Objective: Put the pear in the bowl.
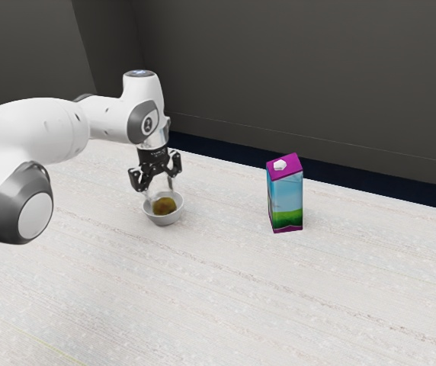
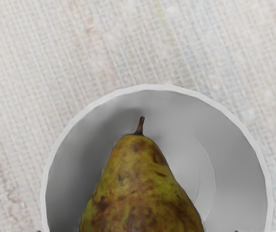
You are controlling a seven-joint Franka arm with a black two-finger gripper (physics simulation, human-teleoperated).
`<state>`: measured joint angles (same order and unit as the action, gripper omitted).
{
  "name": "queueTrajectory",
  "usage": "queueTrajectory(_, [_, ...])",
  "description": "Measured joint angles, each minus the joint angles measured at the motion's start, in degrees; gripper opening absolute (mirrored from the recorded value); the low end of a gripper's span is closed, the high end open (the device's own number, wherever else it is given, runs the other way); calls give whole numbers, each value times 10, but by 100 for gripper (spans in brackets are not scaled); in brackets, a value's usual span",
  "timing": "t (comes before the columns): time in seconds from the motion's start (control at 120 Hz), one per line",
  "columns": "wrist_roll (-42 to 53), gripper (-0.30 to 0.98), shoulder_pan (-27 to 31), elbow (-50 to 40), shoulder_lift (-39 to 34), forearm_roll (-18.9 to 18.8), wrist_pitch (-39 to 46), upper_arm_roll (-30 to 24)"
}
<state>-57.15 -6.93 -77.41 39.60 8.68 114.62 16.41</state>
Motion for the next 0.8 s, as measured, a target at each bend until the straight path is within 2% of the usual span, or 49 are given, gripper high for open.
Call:
queueTrajectory(0.2, [4,62,-10,-2,-22,0,-3,0])
queueTrajectory(0.3, [5,65,-29,-26,-128,-20,-42,-9])
queueTrajectory(0.408, [33,66,-43,-106,-268,-59,-90,-23])
queueTrajectory(0.508, [102,67,-42,-141,-330,-79,-123,-27])
queueTrajectory(0.608, [173,68,-41,-163,-356,-85,-145,-26])
queueTrajectory(0.8, [279,68,-45,-171,-362,-88,-168,-27])
